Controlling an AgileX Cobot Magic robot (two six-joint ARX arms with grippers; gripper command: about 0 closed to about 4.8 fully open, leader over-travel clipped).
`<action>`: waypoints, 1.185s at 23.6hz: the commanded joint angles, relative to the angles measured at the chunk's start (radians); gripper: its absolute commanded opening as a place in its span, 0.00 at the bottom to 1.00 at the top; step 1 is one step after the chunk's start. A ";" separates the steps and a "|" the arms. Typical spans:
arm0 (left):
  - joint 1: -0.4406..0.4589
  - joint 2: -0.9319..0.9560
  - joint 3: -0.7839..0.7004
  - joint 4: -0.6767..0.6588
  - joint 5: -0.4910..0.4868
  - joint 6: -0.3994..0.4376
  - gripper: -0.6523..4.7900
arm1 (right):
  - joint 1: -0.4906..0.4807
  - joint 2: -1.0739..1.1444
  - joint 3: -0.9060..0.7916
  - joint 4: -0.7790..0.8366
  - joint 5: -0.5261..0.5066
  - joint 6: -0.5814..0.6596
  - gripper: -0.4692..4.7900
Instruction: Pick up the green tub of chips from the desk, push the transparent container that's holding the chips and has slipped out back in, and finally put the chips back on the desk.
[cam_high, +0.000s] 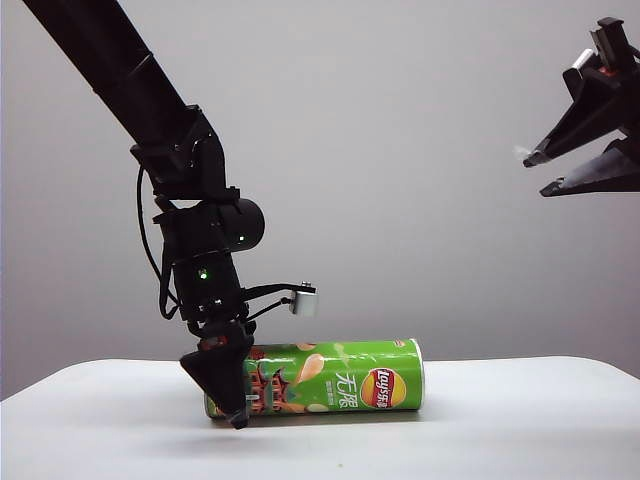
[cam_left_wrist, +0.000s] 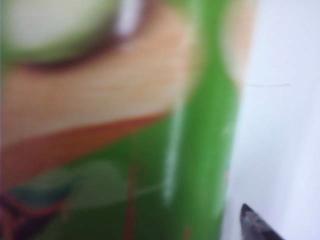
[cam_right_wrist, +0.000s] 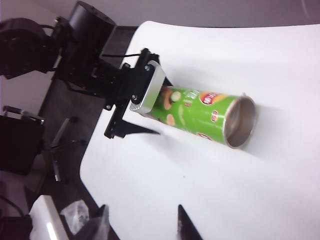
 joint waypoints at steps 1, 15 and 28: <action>-0.004 0.003 0.003 0.013 -0.050 -0.068 1.00 | 0.000 -0.005 0.002 0.003 0.005 -0.009 0.42; -0.043 -0.233 0.008 -0.239 -0.215 -0.176 1.00 | 0.001 -0.005 0.002 -0.030 0.006 -0.010 0.40; -0.041 -0.746 0.000 -0.442 -0.320 -0.554 0.55 | 0.150 -0.188 -0.025 -0.129 0.253 -0.041 0.08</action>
